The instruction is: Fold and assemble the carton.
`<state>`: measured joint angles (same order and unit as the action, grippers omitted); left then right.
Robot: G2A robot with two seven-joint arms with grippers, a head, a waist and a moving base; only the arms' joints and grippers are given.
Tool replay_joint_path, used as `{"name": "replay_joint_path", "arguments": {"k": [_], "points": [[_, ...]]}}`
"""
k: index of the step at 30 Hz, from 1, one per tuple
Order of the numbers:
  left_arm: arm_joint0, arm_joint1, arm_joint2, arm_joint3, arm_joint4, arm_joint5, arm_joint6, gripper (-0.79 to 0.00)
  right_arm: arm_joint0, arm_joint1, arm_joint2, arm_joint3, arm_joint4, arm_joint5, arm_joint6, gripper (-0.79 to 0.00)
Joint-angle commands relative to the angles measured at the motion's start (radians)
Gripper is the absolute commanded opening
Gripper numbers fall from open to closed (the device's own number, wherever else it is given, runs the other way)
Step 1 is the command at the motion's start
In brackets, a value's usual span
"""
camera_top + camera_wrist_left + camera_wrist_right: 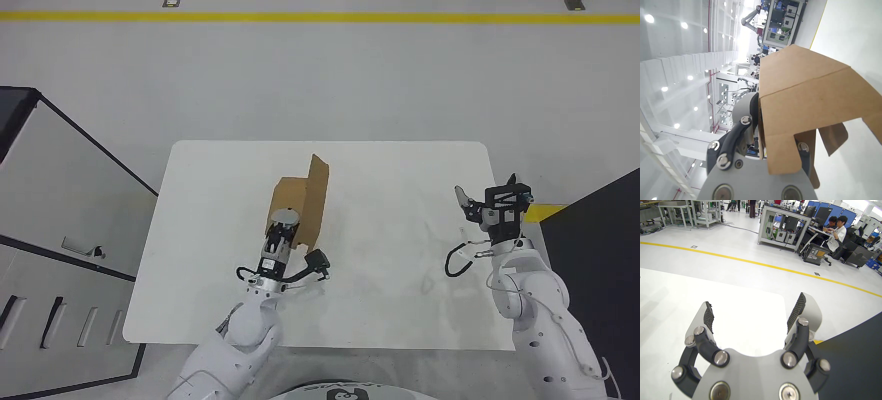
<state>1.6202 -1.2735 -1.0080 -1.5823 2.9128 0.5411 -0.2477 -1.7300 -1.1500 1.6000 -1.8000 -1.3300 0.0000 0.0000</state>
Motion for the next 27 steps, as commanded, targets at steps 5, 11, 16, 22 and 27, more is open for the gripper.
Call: {"name": "replay_joint_path", "arguments": {"k": [5, 11, 16, 22, 27], "points": [[-0.034, 0.034, -0.055, 0.009, 0.159, 0.12, 0.079, -0.785, 0.0, 0.0, 0.0, 0.0, 0.0, 0.0, 0.0, 0.0], [-0.066, 0.097, -0.142, 0.019, 0.159, 0.275, 0.312, -0.785, 0.0, 0.0, 0.0, 0.0, 0.0, 0.0, 0.0, 0.0], [-0.066, 0.109, -0.179, 0.015, 0.159, 0.327, 0.395, -0.785, 0.0, 0.0, 0.0, 0.0, 0.0, 0.0, 0.0, 0.0], [-0.066, 0.109, -0.179, 0.015, 0.159, 0.327, 0.395, -0.785, 0.0, 0.0, 0.0, 0.0, 0.0, 0.0, 0.0, 0.0], [-0.066, 0.109, -0.179, 0.015, 0.159, 0.327, 0.395, -0.785, 0.0, 0.0, 0.0, 0.0, 0.0, 0.0, 0.0, 0.0]]}}
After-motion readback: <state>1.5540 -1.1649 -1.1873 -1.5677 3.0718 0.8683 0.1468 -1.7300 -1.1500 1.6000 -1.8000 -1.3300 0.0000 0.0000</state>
